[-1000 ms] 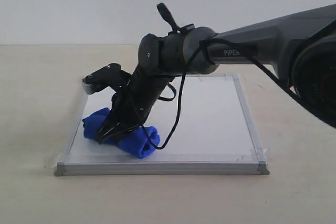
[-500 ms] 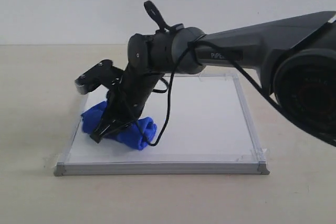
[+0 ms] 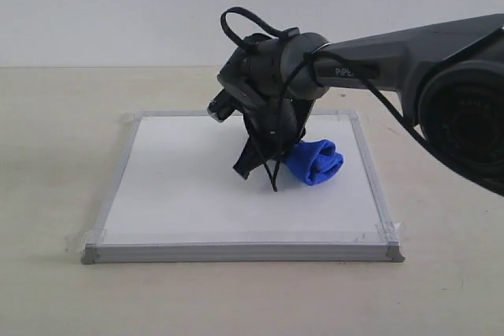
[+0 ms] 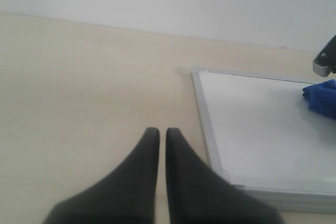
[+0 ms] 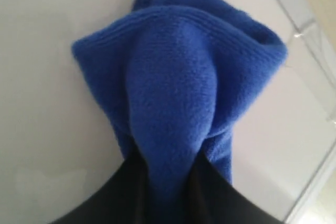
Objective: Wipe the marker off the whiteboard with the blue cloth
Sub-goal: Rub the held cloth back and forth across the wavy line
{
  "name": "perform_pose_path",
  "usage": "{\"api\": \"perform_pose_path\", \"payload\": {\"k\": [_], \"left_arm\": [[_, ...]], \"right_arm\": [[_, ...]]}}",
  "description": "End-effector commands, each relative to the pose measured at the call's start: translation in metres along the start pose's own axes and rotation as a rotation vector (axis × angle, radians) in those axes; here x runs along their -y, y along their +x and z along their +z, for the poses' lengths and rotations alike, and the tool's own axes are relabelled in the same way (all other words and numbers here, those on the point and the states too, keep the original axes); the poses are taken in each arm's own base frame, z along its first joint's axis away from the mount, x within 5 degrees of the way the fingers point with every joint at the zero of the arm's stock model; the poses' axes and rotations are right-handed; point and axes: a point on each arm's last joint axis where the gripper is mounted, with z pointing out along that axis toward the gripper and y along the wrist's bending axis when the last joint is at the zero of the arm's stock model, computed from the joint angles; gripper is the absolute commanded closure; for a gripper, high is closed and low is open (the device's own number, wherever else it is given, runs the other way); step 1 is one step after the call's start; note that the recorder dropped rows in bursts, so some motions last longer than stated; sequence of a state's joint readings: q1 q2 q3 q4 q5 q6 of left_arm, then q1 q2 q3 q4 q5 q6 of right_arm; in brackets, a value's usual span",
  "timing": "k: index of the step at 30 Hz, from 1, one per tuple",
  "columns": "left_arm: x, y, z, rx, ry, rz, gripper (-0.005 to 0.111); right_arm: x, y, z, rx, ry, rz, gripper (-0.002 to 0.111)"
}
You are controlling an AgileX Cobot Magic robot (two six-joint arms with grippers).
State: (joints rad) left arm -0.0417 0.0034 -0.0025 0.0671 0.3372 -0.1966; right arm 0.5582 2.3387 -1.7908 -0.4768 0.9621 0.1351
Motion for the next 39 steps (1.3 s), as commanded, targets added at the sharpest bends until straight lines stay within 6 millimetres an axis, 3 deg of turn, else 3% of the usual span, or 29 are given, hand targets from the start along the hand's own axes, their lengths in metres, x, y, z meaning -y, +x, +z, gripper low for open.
{"api": "perform_pose_path", "payload": {"k": [1, 4, 7, 11, 15, 18, 20, 24, 27, 29, 32, 36, 39], "left_arm": [[0.000, 0.000, 0.000, 0.008, 0.001, -0.008, 0.102], [0.000, 0.000, 0.000, 0.008, 0.001, -0.008, 0.102], [0.000, 0.000, 0.000, 0.008, 0.001, -0.008, 0.102], [0.000, 0.000, 0.000, 0.008, 0.001, -0.008, 0.102], [0.000, 0.000, 0.000, 0.008, 0.001, -0.008, 0.102], [0.000, 0.000, 0.000, 0.008, 0.001, -0.008, 0.102], [0.000, 0.000, 0.000, 0.008, 0.001, -0.008, 0.102], [0.000, 0.000, 0.000, 0.008, 0.001, -0.008, 0.102], [0.000, 0.000, 0.000, 0.008, 0.001, -0.008, 0.102], [0.000, 0.000, 0.000, 0.008, 0.001, -0.008, 0.102], [0.000, 0.000, 0.000, 0.008, 0.001, -0.008, 0.102], [0.000, 0.000, 0.000, 0.008, 0.001, -0.008, 0.102], [0.000, 0.000, 0.000, 0.008, 0.001, -0.008, 0.102]], "right_arm": [[-0.055, -0.003, -0.009, 0.058, -0.447, -0.124, 0.108], [-0.080, -0.008, -0.030, 0.171, -0.739, -0.202, 0.108], [-0.078, -0.008, -0.036, 0.179, -0.776, -0.205, 0.108], [-0.045, 0.000, -0.015, 0.044, -0.482, -0.118, 0.108], [0.007, 0.012, 0.000, -0.101, -0.009, 0.038, 0.108], [0.019, 0.017, -0.001, -0.151, 0.119, 0.054, 0.108], [0.012, 0.017, 0.000, -0.154, 0.041, 0.030, 0.108], [-0.021, 0.012, -0.004, -0.088, -0.330, -0.067, 0.108], [-0.045, 0.005, -0.019, 0.016, -0.640, -0.117, 0.108], [-0.050, 0.002, -0.031, 0.074, -0.737, -0.131, 0.108], [-0.041, -0.002, -0.052, 0.141, -0.729, -0.133, 0.108], [-0.009, -0.002, -0.072, 0.205, -0.622, -0.006, 0.108], [0.020, 0.008, -0.079, 0.271, -0.503, 0.110, 0.108]]}}
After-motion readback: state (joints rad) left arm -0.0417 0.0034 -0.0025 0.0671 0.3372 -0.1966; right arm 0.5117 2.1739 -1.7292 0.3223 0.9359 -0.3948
